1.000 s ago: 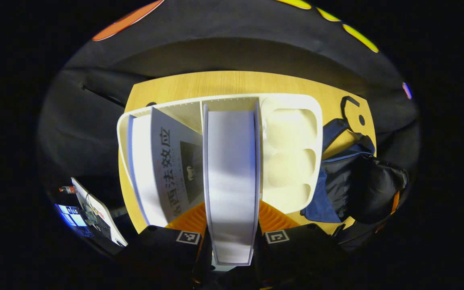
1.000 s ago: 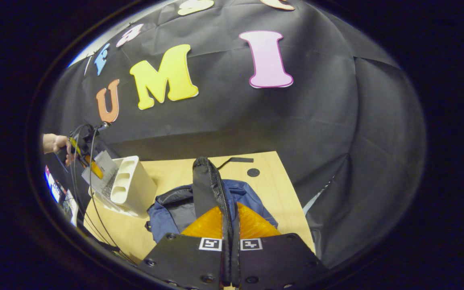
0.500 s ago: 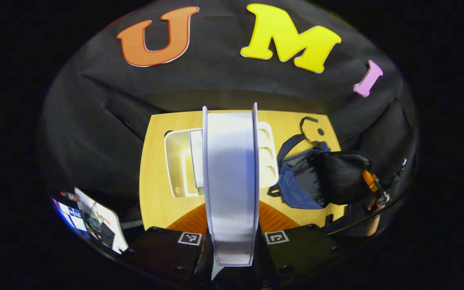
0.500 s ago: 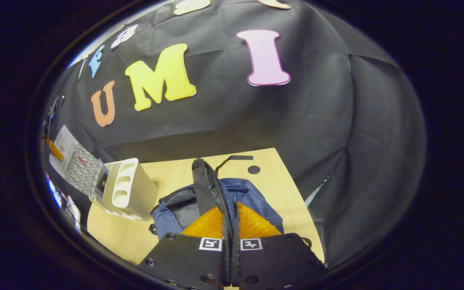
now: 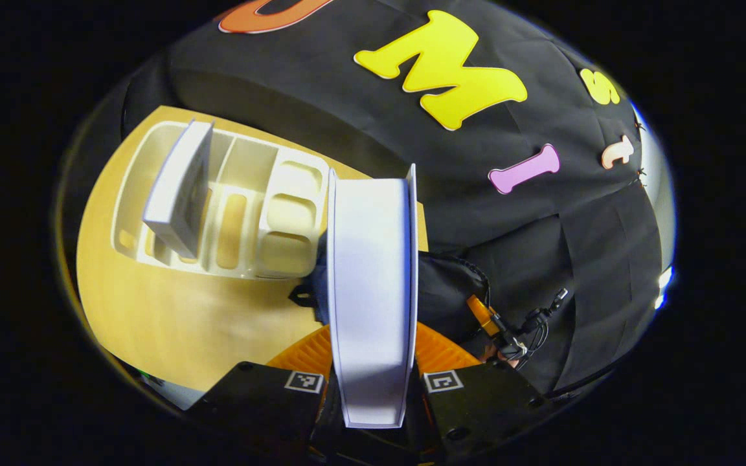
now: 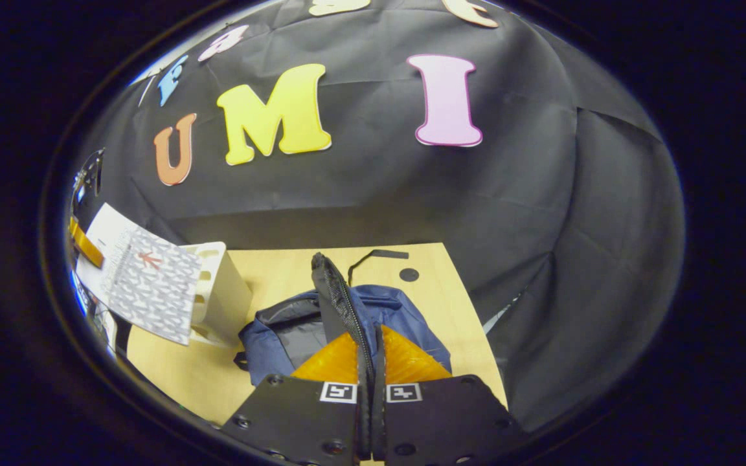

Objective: Open the schoolbag, grab two books from the bookshelf and put them into the schoolbag.

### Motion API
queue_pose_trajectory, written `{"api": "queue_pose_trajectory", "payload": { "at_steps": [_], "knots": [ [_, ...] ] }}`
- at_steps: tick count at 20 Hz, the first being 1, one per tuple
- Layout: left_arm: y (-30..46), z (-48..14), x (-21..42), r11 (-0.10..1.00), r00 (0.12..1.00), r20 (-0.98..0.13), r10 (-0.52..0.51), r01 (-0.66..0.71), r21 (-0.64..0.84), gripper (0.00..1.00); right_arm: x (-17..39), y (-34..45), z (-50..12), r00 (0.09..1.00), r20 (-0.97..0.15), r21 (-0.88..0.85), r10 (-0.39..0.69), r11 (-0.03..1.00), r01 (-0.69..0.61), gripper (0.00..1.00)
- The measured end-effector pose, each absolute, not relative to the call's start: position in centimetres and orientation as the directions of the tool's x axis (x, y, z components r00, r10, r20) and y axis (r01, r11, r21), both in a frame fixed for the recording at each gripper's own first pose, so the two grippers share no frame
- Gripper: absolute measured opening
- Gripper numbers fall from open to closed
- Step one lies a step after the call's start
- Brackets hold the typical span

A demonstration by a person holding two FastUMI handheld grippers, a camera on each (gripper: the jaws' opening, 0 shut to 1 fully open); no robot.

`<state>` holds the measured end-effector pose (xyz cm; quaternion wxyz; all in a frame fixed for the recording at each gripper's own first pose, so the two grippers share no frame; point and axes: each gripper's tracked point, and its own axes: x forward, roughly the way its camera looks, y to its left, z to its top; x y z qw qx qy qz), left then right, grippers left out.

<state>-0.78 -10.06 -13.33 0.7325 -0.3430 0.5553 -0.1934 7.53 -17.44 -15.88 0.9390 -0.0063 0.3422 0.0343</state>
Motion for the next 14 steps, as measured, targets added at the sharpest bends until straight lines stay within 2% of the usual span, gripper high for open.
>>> {"api": "queue_pose_trajectory", "payload": {
  "at_steps": [3,6,9,14],
  "knots": [
    [-15.1,-17.7,-1.6,0.637,0.307,-0.653,-0.693,-0.164,-0.753,0.42,7.7,-17.5,-15.7,0.757,-0.65,0.022,0.06,0.998,-0.061,0.02],
    [-19.5,-22.3,-2.5,0.638,0.287,-0.668,-0.686,-0.204,-0.742,0.42,8.0,-17.6,-15.7,0.752,-0.656,0.032,0.063,0.998,-0.056,0.02],
    [-22.6,-26.4,-3.1,0.67,0.256,-0.694,-0.673,-0.186,-0.719,0.42,8.1,-18.2,-15.5,0.745,-0.663,0.046,0.069,0.998,-0.051,0.02],
    [-25.6,-29.1,-2.8,0.627,0.257,-0.659,-0.707,-0.205,-0.752,0.42,8.4,-18.9,-14.9,0.733,-0.676,0.046,0.073,0.997,-0.057,0.0]
  ]
}}
